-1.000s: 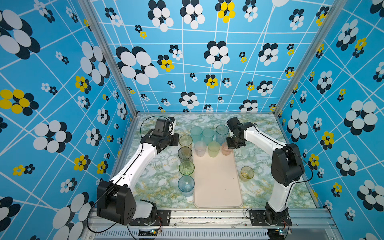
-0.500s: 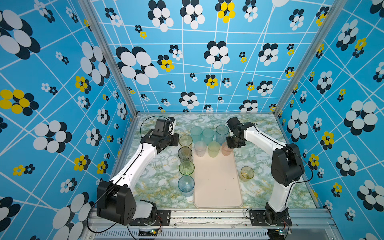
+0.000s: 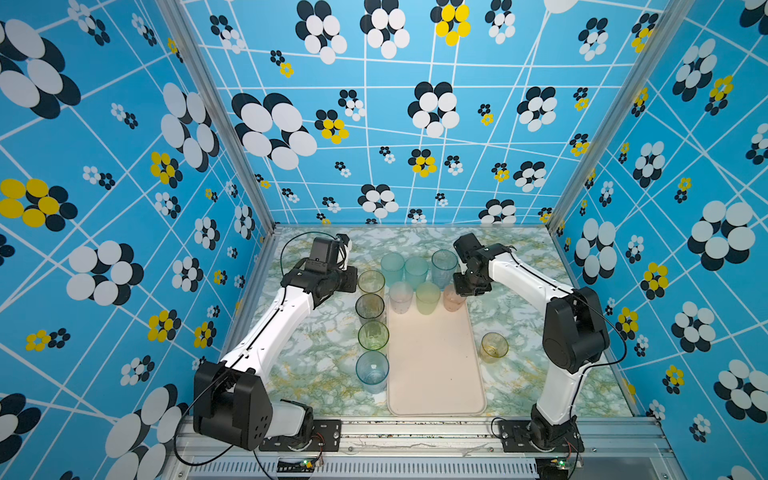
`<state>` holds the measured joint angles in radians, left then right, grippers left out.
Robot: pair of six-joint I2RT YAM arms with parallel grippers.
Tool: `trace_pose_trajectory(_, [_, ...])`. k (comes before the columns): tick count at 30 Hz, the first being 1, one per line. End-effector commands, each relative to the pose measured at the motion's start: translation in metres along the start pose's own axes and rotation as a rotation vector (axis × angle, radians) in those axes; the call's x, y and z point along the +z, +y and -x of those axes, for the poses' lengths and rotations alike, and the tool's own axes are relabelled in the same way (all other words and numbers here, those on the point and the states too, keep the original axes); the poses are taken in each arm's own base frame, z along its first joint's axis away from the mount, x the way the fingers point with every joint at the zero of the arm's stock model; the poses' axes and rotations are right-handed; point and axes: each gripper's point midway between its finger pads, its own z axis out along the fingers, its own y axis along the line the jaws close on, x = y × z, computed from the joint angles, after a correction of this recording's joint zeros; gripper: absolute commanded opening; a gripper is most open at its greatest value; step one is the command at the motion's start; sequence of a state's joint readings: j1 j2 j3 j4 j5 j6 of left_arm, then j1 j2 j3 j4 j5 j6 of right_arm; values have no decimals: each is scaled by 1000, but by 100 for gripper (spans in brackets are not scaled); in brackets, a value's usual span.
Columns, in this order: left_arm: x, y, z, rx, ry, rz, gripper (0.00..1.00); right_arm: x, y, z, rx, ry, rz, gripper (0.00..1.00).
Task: Place the glasses into the tray
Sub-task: 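Set the pink cup down on the tray and open the right gripper, then move the right gripper to the amber cup beside the tray and grasp it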
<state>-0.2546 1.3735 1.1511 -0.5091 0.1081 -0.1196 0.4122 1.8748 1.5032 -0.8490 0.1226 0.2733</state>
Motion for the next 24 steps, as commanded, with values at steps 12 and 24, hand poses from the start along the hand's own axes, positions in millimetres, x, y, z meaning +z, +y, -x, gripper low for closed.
trace_pose_trajectory(12, [-2,9,-7,-3,33,41,24,-67,-22,-9,-3,-125,-41,30])
trace_pose_trajectory(24, [-12,3,-5,4,21,33,23,-101,-58,-108,71,-51,-77,23])
